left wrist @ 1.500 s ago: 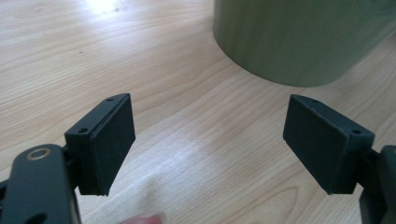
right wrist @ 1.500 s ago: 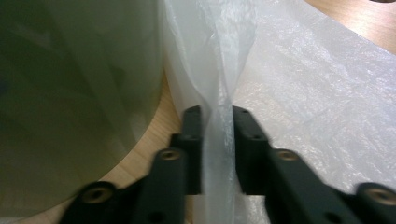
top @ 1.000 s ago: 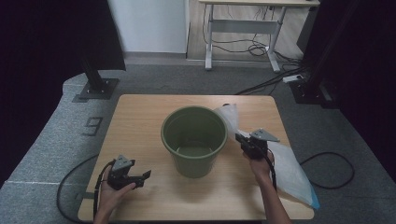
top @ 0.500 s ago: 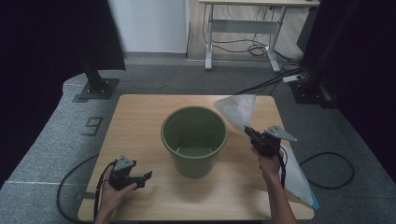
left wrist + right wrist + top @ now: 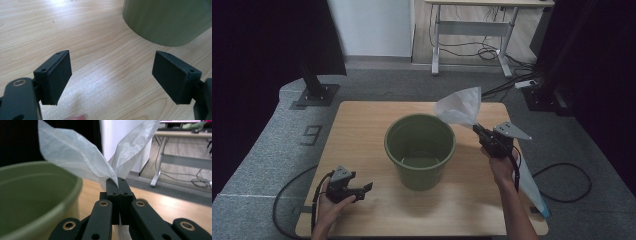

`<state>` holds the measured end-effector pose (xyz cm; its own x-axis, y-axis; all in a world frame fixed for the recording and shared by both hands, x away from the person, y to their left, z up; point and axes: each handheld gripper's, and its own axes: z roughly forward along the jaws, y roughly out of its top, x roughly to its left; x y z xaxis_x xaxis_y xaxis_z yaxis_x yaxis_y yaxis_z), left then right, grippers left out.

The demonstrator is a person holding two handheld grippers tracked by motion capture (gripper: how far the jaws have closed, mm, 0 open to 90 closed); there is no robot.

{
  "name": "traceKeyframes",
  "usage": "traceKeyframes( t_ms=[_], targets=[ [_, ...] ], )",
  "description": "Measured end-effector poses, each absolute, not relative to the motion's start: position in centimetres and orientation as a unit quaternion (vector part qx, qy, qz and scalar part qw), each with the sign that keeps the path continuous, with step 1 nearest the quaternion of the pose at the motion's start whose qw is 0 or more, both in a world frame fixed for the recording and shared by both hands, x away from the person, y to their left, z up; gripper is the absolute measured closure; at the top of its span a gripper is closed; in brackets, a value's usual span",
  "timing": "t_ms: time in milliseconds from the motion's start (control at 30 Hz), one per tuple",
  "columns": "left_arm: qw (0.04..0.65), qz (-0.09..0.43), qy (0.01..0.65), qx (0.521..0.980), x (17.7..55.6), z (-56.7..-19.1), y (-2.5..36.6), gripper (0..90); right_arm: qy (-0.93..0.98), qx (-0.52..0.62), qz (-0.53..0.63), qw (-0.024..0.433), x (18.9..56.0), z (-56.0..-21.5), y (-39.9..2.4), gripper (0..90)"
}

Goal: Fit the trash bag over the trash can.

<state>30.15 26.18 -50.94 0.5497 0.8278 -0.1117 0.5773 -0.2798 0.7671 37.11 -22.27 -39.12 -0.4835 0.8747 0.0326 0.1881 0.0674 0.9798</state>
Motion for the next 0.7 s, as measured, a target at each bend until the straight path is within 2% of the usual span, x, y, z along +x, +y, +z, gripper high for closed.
traceKeyframes(
  t_ms=[333, 433, 700],
  targets=[
    [0.402, 0.155, 0.447, 0.784, 30.2, -50.9, 26.3, 16.0, 0.683, 0.331, 0.554, 0.343, 35.1, -33.7, -18.3, 88.7],
    [0.403, 0.154, 0.447, 0.784, 30.2, -50.9, 26.3, 16.0, 0.699, 0.307, 0.545, 0.347, 34.2, -33.4, -16.7, 88.7],
    [0.403, 0.154, 0.448, 0.783, 30.2, -51.0, 26.5, 16.0, 0.729, 0.274, 0.541, 0.318, 33.2, -34.4, -13.9, 88.7]
  ],
)
